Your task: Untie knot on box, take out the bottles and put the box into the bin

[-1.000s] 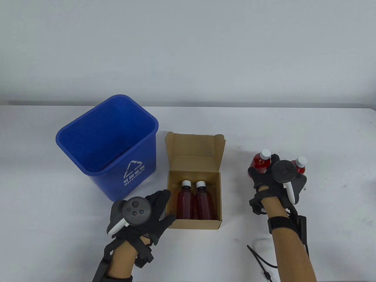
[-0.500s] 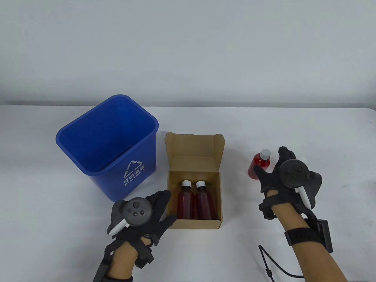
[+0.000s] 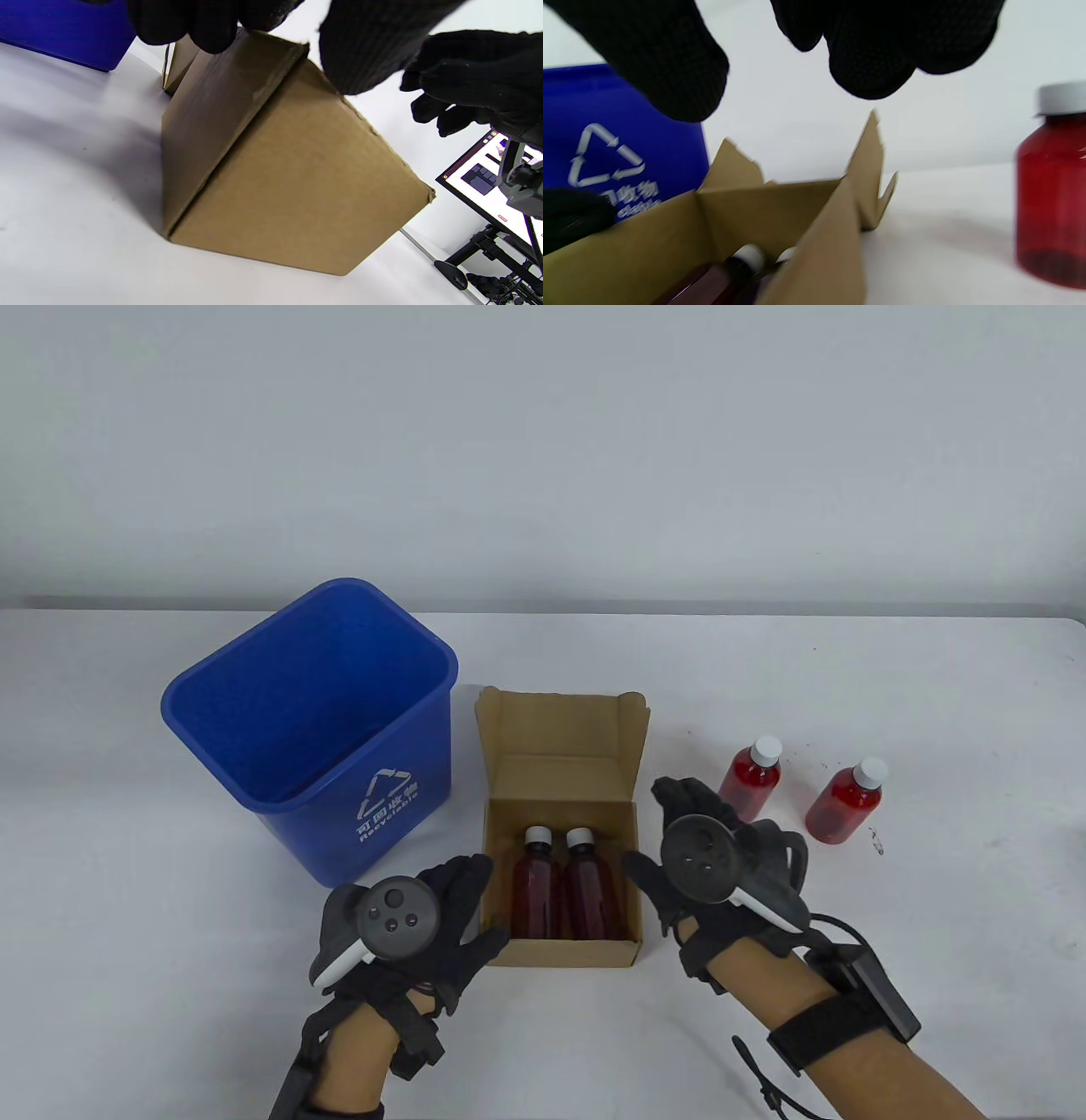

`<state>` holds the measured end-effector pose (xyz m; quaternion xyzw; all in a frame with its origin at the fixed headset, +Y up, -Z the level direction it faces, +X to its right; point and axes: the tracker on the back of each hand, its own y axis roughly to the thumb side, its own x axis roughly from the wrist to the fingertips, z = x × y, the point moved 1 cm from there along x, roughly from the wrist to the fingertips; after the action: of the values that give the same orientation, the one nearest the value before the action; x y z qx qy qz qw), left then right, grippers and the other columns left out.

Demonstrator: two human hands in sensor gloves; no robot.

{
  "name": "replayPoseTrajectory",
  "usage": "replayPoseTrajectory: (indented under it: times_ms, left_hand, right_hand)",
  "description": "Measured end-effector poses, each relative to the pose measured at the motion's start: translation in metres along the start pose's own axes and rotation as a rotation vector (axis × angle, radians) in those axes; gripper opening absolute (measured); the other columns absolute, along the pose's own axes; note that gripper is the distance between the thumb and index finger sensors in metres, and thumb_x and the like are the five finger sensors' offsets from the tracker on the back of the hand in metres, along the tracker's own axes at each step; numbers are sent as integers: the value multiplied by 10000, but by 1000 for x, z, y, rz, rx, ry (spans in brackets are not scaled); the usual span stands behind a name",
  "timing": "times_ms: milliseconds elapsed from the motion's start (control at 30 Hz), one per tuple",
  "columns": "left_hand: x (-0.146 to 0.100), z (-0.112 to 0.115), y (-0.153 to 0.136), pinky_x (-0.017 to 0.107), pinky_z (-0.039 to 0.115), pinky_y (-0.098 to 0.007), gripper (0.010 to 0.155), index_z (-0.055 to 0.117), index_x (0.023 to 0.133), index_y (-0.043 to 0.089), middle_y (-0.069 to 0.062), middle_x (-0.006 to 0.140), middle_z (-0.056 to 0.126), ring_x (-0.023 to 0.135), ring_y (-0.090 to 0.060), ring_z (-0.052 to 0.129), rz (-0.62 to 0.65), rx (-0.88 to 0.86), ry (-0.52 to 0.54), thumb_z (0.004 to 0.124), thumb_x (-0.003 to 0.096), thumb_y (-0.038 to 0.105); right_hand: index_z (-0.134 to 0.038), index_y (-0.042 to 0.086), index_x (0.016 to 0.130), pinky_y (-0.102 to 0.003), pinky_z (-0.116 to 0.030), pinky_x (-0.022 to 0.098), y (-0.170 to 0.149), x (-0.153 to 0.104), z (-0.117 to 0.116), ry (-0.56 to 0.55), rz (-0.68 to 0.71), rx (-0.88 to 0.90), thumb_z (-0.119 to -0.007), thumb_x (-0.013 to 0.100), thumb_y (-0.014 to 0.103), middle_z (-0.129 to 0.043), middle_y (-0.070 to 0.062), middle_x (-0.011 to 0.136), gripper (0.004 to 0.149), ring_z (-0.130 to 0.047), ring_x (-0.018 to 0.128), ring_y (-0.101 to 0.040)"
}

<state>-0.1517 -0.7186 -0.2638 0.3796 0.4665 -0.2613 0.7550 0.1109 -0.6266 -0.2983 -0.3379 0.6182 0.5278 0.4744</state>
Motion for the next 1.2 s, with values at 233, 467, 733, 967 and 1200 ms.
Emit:
replayPoseTrajectory:
  times_ms: [233,467,733,967,1200]
  left_hand:
    - [0,0,0,706,362,-786,851,335,1140,114,-227,1136,416,1023,-568,473,-1,-1,-4,770,505,478]
    - [0,0,0,706,364,-785,859,326,1140,111,-229,1135,413,1022,-567,474,-1,-8,-8,773,504,479]
    - [0,1,2,708,369,-782,865,327,1145,128,-229,1139,411,1026,-564,473,8,-10,-20,774,503,498]
    - [1,2,2,707,377,-781,875,307,1144,130,-239,1132,429,1017,-571,491,5,-11,-32,772,503,500]
    - [1,4,3,705,383,-780,884,291,1141,126,-250,1127,432,1009,-580,496,-2,1,-36,775,501,498]
  right_hand:
    - [-530,38,968,-326,-809,283,48,28,-33,251,-43,-102,-841,438,475,-581,-219,955,754,-915,480,-256]
    - [-482,30,988,-313,-812,256,61,57,-67,570,-232,-247,-824,446,480,-543,-238,975,784,-928,447,-247]
    - [-478,-13,995,-302,-823,250,50,84,-100,779,-432,-329,-827,451,473,-565,-268,965,808,-945,431,-233]
    - [-483,-51,983,-279,-833,217,39,96,-128,837,-489,-355,-826,437,523,-627,-256,934,864,-959,369,-213]
    - [-492,-65,968,-234,-834,153,38,103,-139,904,-543,-415,-815,450,569,-663,-231,903,880,-956,273,-179]
